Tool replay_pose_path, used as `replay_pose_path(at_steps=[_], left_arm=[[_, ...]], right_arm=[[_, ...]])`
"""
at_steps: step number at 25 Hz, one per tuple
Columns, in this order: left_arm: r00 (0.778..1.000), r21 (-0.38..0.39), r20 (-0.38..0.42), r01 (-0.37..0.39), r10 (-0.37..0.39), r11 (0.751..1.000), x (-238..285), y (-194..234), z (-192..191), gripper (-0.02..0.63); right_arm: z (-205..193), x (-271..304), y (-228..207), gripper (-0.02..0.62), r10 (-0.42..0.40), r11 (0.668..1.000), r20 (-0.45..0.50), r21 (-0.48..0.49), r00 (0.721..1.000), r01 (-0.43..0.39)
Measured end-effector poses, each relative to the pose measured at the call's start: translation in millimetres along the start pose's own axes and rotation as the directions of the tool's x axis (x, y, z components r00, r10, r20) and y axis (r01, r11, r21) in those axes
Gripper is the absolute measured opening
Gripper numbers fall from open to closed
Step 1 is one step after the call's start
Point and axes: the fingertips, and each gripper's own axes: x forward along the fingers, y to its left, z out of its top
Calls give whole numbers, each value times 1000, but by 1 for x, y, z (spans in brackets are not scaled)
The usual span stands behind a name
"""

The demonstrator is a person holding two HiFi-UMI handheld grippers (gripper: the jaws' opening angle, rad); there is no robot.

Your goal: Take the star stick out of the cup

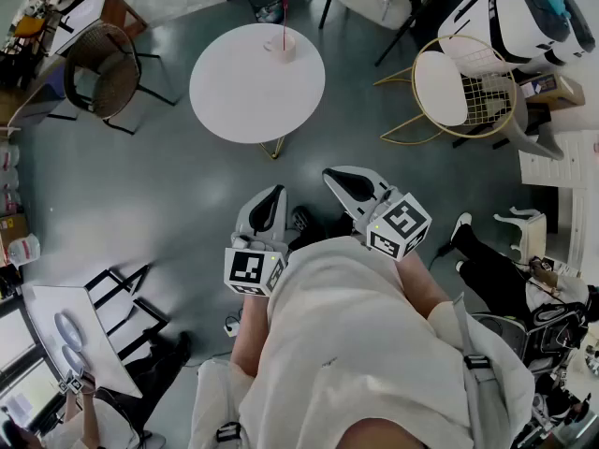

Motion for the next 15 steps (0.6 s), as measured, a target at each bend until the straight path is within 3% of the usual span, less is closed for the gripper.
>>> replay_pose_path(at_steps=[10, 15], left_arm=[[1000, 4, -7, 5, -4, 1000, -1, -4, -1, 10], [1000, 12, -9, 8, -8, 1000, 2, -4, -1, 11]], right_arm=[[-1, -3, 2, 5, 1, 1000, 2, 20, 1000, -1], [2, -1, -1, 5, 18, 996, 32, 91, 999, -20]])
